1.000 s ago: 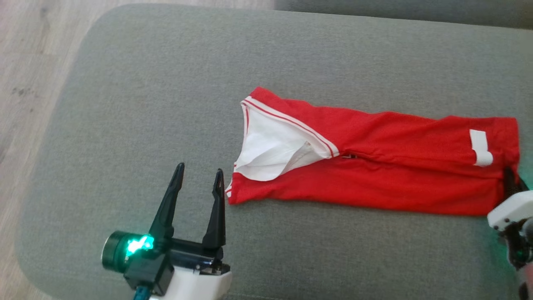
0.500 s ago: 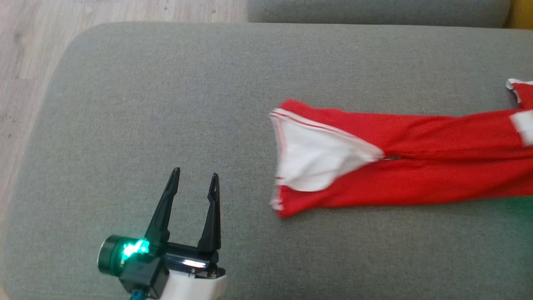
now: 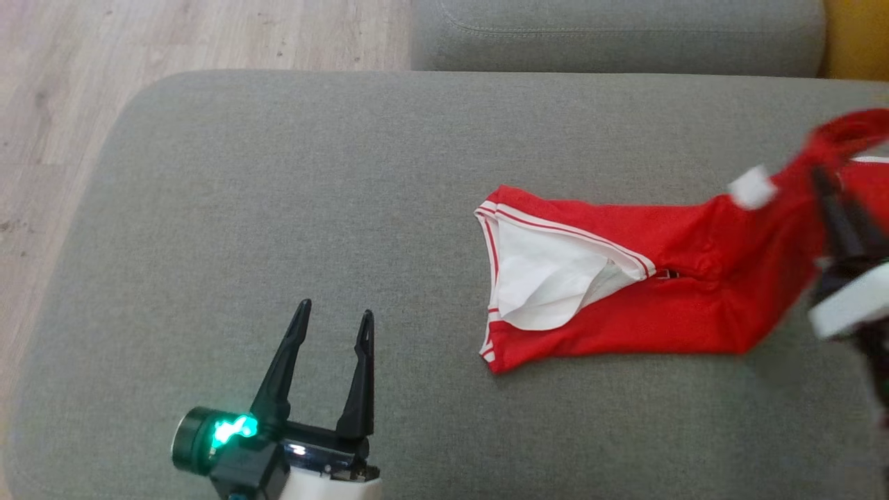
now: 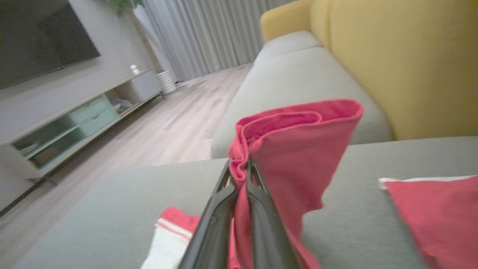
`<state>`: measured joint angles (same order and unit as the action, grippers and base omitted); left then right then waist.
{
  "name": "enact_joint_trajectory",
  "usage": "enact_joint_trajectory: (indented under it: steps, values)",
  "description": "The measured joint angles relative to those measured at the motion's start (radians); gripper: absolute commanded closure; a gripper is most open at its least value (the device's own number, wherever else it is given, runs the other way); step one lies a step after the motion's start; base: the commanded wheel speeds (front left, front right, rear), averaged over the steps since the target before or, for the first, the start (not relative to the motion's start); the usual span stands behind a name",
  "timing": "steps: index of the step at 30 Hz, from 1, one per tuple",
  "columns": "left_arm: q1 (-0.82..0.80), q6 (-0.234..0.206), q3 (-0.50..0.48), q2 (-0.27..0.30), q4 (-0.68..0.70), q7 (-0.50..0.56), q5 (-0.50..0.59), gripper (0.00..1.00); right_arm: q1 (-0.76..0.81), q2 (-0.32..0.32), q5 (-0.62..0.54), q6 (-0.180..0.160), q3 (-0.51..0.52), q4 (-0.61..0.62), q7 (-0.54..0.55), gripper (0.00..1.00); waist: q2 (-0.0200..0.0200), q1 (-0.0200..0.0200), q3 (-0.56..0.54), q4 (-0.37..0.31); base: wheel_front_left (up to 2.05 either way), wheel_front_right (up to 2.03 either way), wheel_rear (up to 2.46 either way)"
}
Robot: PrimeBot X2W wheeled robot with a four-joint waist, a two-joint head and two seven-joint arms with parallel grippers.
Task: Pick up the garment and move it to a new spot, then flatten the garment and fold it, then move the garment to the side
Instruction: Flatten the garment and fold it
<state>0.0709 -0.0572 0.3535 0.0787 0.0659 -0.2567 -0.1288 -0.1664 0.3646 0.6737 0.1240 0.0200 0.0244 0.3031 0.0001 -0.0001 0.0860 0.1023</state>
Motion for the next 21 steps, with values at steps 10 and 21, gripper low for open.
enact_joint_trajectory:
  steps: [10,21]
  values:
    - [-0.001,0.023,0.001,-0.010,-0.015,0.000,0.006,0.00,-0.077,-0.217,-0.069,0.000,-0.258,-0.048,0.060,1.00,0.0000,0.0000,0.005,0.036,0.00,0.00,0.00]
    - [-0.002,0.022,0.001,-0.016,-0.026,0.000,0.003,0.00,-0.132,-0.252,-0.083,0.000,-0.315,-0.201,-0.023,0.00,0.0000,0.0001,0.013,0.083,0.00,0.00,0.00]
